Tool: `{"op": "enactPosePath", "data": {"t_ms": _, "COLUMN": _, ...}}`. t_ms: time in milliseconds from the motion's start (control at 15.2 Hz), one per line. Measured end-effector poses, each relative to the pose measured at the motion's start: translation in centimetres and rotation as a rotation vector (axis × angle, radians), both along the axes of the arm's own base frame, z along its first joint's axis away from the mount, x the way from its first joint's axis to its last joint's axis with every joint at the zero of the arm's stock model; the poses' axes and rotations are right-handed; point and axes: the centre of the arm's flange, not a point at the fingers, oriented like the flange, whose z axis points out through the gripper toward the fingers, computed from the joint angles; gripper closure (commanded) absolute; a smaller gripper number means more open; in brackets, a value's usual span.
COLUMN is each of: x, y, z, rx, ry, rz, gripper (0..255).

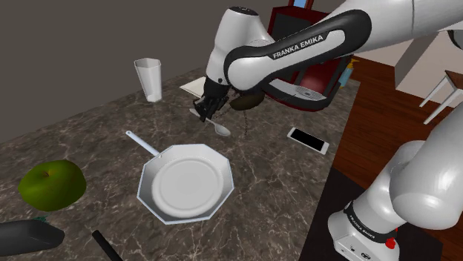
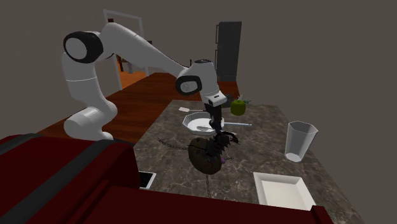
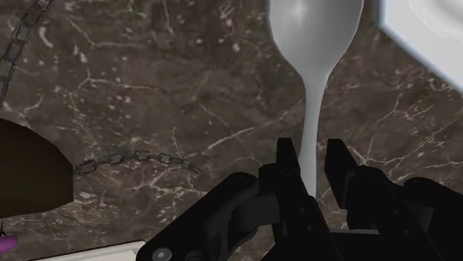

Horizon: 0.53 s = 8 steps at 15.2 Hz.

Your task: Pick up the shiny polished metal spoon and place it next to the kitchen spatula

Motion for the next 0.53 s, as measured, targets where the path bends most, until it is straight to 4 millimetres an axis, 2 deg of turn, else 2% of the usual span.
{"op": "enactPosePath", "data": {"t_ms": 528, "x": -8.9, "y": 5.4, "z": 0.0, "rx": 0.000, "ry": 0.000, "rz": 0.001, "gripper": 255}}
